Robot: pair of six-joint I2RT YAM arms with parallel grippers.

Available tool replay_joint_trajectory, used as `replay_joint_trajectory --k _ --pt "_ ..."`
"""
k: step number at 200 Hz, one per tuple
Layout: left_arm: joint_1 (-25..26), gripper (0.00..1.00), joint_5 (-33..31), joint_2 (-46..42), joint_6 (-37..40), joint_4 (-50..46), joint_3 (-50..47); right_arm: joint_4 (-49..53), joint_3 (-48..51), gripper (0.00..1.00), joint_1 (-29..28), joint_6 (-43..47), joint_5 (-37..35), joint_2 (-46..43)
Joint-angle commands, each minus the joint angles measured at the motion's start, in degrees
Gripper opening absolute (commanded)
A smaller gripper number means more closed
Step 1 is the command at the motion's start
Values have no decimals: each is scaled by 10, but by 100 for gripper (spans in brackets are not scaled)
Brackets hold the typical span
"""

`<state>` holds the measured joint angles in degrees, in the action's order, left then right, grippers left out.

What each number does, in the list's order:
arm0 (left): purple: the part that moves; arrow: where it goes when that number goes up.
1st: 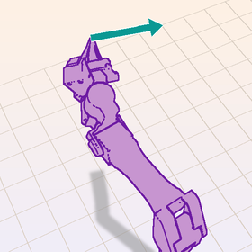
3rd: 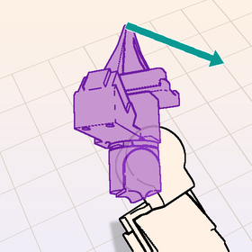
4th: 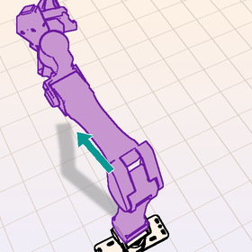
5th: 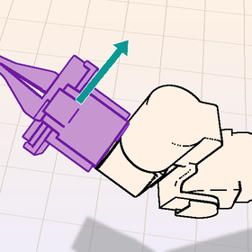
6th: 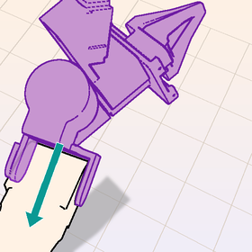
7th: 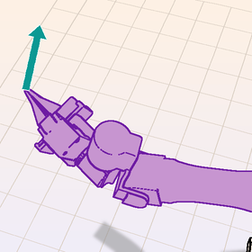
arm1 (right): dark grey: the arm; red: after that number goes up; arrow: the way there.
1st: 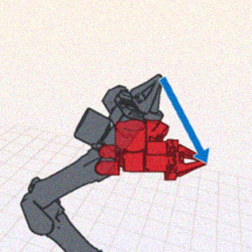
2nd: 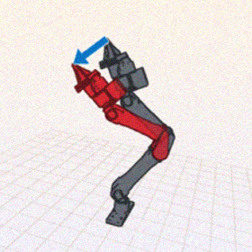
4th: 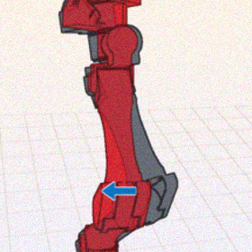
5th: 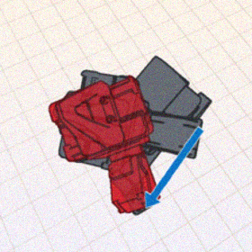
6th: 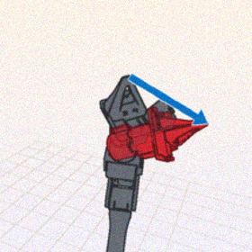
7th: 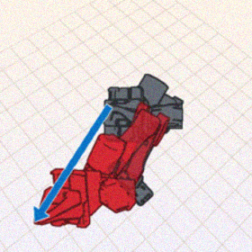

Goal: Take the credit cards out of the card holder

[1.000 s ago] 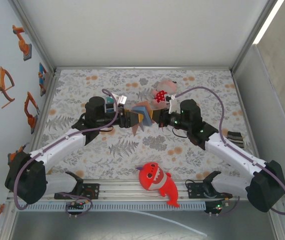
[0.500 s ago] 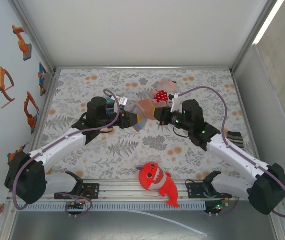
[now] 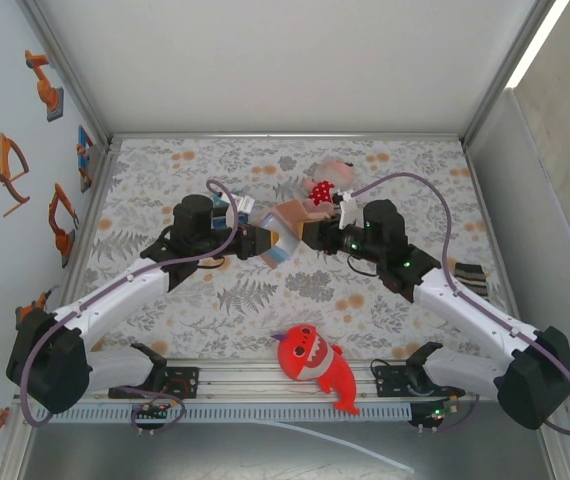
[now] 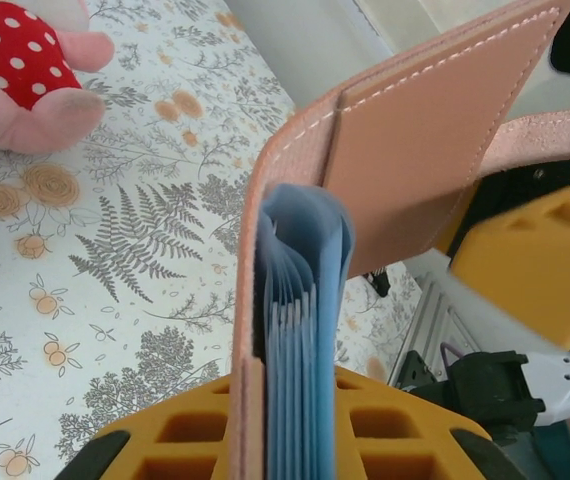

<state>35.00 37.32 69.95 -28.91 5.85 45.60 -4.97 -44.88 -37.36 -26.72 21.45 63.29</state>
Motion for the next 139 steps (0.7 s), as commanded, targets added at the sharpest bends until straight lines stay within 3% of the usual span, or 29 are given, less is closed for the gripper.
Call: replay_joint_trajectory --k 1,24,46,76,119,139 --pt "0 17 17 -21 26 -42 47 55 -30 56 -16 97 -2 -6" --pt "-2 16 35 -18 44 -80 70 107 -51 66 -40 159 -54 -2" --pt "-3 16 64 -15 49 -85 78 117 -57 69 -49 181 -81 6" --pt "-2 17 111 -9 58 -86 81 86 -52 68 -49 171 -59 16" --pt "-2 17 120 -11 39 -58 70 31 -28 68 -49 140 1 22" --pt "-2 24 123 -11 20 -32 62 12 -16 56 -49 122 7 17"
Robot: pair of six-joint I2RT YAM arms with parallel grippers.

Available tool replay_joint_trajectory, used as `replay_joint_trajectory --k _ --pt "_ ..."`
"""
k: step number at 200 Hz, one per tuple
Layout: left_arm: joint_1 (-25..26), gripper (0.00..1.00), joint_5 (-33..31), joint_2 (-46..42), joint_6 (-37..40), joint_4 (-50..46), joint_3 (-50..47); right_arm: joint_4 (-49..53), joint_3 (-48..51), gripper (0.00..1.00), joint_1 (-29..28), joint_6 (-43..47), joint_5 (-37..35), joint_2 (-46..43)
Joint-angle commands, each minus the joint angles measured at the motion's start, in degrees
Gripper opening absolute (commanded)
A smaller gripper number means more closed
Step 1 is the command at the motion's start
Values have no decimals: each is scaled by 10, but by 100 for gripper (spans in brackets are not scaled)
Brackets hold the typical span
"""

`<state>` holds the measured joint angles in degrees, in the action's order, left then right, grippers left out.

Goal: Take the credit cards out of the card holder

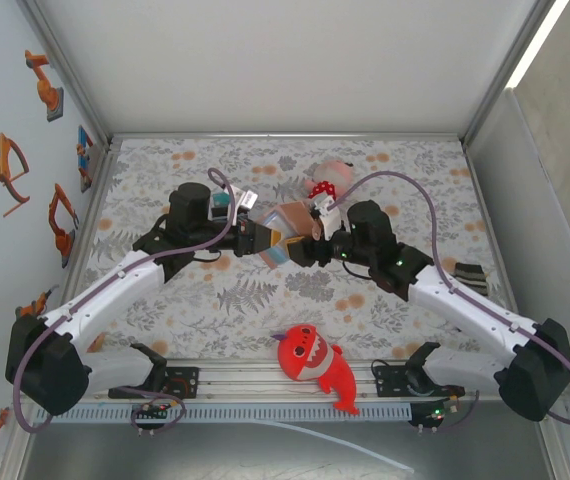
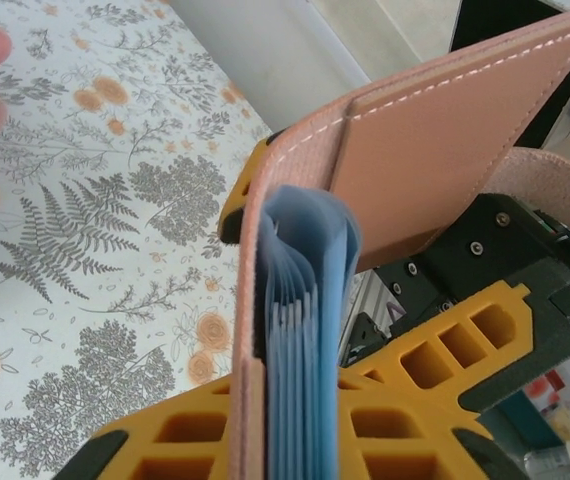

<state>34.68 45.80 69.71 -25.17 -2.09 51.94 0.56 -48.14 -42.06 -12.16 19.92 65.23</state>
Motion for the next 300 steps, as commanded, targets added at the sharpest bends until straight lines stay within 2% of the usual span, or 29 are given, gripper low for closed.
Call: replay_joint_trajectory --k 1,25,50,66,96,143,171,223,265,283,300 --pt "1 24 39 -8 -18 48 -1 -45 18 55 -2 -24 22 -3" --pt "0 27 39 -2 -42 67 -3 -62 27 37 -2 -52 10 -7" --pt "1 38 51 9 -95 123 -17 -86 36 20 -2 -94 -19 -6" --pt "1 42 57 18 -120 149 -27 -112 44 11 -2 -128 -31 -6" --pt "1 46 60 30 -140 166 -38 -164 63 8 -1 -179 -45 -12" --pt "0 52 63 23 -131 149 -36 -142 69 5 0 -199 -102 -29" --pt "-2 56 62 17 -119 131 -38 -159 84 5 1 -210 -106 -42" --pt "-8 38 61 12 -112 120 -42 -165 89 5 1 -215 -110 -50" --pt "-16 30 51 -1 -91 90 -42 -160 88 5 1 -215 -112 -49" --pt "-18 23 44 -4 -86 82 -42 -164 88 5 1 -216 -104 -48" --pt "-19 18 41 -3 -85 82 -43 -162 82 11 1 -213 -90 -44"
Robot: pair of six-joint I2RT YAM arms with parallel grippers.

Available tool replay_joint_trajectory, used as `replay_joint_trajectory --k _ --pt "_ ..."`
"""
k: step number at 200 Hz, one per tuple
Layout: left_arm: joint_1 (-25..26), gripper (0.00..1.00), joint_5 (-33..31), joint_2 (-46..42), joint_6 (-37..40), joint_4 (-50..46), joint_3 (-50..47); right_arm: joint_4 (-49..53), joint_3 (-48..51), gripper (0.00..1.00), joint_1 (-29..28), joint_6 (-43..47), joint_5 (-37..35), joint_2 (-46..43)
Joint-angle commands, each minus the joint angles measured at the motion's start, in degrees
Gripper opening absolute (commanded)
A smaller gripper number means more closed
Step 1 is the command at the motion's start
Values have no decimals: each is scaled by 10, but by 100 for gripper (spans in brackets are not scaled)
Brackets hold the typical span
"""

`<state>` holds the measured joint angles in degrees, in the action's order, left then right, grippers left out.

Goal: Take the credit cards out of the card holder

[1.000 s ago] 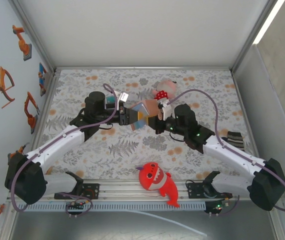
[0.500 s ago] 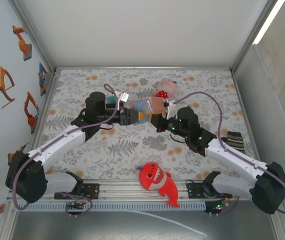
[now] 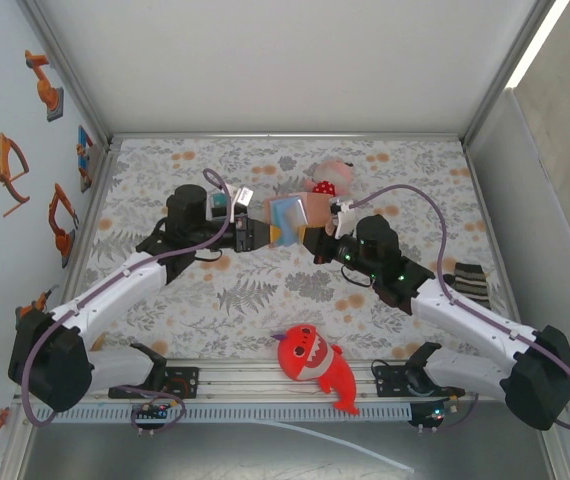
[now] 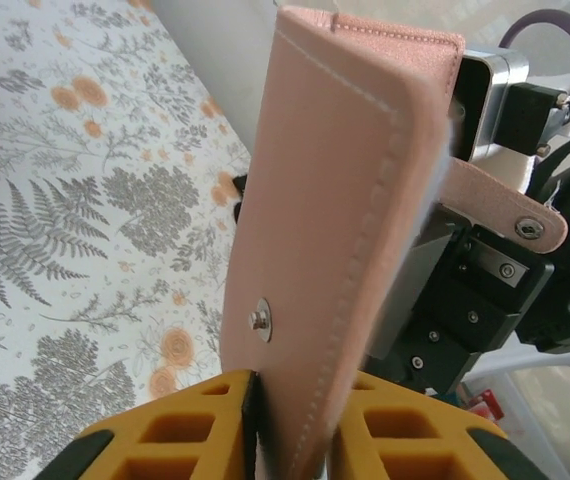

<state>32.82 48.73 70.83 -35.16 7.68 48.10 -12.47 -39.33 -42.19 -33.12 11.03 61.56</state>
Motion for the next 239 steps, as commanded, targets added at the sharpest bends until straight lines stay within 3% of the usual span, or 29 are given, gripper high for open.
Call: replay_joint_trajectory --k 1,30,113,174,239 --pt "0 18 12 -14 15 -15 -4 -32 -6 11 2 -2 0 -7" --pt "0 13 6 -12 15 -14 -1 -2 -22 37 2 23 23 -2" --pt "1 10 -1 -9 19 -9 -1 118 -86 76 -22 101 14 29" --pt "2 8 0 -15 23 -9 -3 136 -94 71 -35 102 -48 39" --pt "3 5 0 -14 25 -5 -5 124 -77 70 -35 92 -56 19"
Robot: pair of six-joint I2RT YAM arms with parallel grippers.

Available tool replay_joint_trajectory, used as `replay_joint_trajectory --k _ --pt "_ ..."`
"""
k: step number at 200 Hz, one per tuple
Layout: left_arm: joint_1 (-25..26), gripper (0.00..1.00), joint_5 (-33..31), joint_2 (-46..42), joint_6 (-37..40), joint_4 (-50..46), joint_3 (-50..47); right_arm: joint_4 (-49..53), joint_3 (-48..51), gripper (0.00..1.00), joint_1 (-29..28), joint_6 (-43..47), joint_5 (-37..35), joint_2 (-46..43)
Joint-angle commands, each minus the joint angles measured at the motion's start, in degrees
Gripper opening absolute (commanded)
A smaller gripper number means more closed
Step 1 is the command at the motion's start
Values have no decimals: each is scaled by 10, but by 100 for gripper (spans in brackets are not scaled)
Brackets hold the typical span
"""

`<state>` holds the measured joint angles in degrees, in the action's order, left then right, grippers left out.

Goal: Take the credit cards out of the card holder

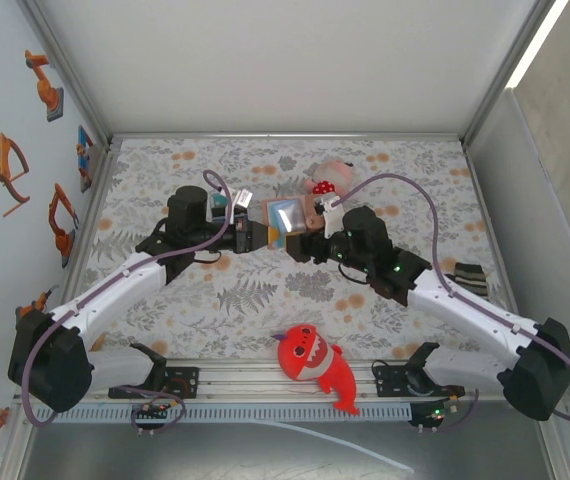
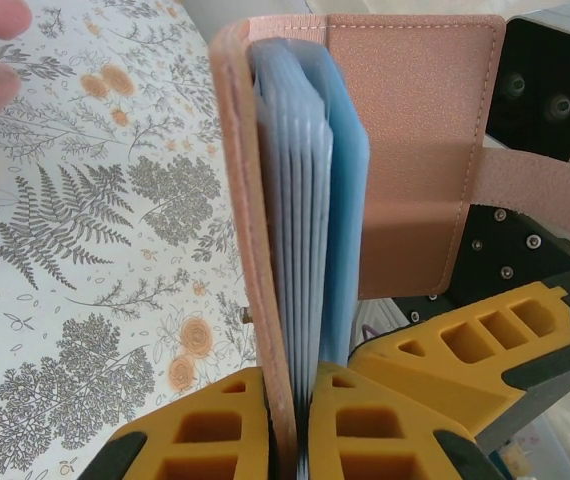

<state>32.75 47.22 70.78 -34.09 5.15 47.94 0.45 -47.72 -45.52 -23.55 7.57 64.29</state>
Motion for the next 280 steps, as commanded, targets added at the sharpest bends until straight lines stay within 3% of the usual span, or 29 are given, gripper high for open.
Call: replay_joint_trajectory --k 1,66,134,161,193,213,280 --pt "4 5 16 -14 14 20 -3 -6 7 70 -2 -4 -22 -8" --pt "4 2 17 -22 16 21 -6 2 12 56 0 -10 -82 -17" --pt "4 2 17 -26 18 21 -7 31 23 56 9 -22 -140 -55" --pt "4 2 16 -24 18 21 -7 36 27 69 15 -26 -129 -74" --pt "4 2 15 -15 14 25 0 20 21 87 14 -7 -32 -68" --pt "4 2 15 -9 8 31 4 37 3 96 13 7 -9 -42" --pt "5 1 16 -10 6 31 7 61 -27 96 9 13 -58 9"
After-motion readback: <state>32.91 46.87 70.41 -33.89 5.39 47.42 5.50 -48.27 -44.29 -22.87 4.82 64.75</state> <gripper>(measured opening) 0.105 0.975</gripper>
